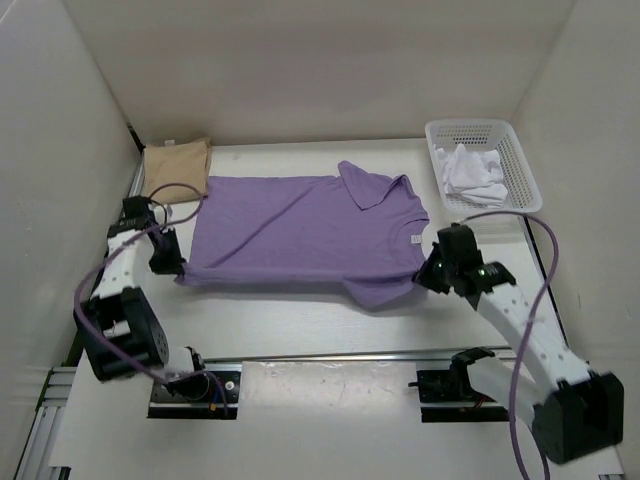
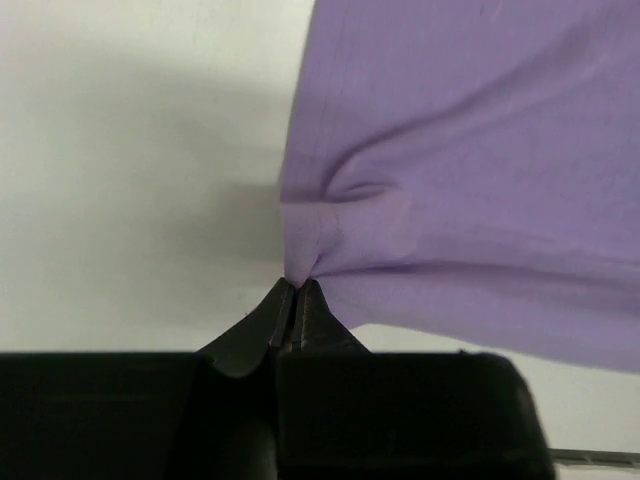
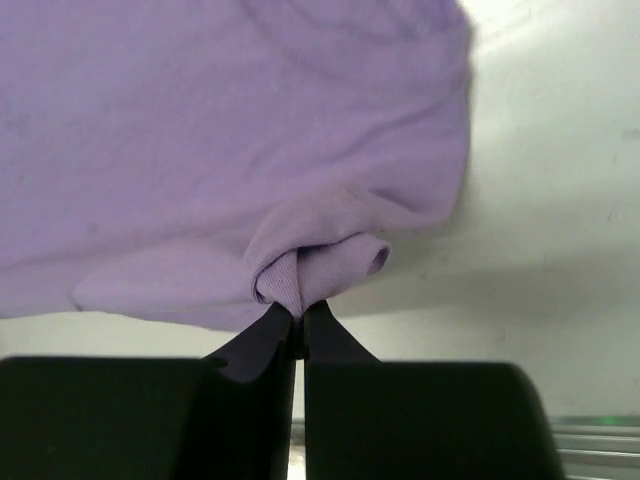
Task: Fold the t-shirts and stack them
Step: Fold the flattened tshirt in 1/3 of the way
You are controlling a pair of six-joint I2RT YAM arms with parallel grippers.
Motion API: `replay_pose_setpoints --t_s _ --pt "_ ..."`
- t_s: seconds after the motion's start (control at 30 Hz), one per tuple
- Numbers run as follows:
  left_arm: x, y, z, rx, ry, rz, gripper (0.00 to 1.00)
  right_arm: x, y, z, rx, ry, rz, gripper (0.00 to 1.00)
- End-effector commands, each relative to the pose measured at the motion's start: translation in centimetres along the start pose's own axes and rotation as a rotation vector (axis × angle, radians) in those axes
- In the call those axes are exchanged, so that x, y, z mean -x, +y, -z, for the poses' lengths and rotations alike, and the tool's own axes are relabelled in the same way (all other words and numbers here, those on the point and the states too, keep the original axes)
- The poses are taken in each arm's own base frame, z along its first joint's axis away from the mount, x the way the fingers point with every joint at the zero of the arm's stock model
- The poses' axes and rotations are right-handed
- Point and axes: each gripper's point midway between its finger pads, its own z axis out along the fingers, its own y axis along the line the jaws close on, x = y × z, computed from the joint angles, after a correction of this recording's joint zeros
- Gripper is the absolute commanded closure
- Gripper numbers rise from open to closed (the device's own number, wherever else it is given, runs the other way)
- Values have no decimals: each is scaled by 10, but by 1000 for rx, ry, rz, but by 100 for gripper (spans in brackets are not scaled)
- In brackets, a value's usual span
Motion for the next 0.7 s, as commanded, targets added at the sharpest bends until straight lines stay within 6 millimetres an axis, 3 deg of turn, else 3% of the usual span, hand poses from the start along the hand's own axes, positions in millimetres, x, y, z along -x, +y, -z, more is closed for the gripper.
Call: replay_pose_setpoints --t_s 0.0,0.03,0.07,0.13,0.17,0.2,0.3,0.5,0.67 --pt "21 -3 -7 -29 26 3 90 37 15 -17 6 -30 82 100" --pt "37 -6 -6 -41 3 1 90 44 17 -22 5 -28 95 100" --pt "35 -5 -14 -42 56 7 90 51 13 -32 -19 -12 85 100" --pt "51 -10 -14 -70 50 7 90 75 26 -35 6 -40 92 100" --pt "52 -9 -21 -71 79 11 90 76 24 -45 -11 -11 110 100" --pt "52 -11 -22 -81 94 14 90 91 29 -45 -7 -31 111 100" --pt "63 -14 -28 -104 104 16 90 103 29 -60 -17 -4 124 100" --pt "75 -15 -38 -115 113 18 89 108 31 -87 -28 76 139 100" --pt "92 -15 -50 -124 112 19 75 118 32 -105 -56 112 127 95"
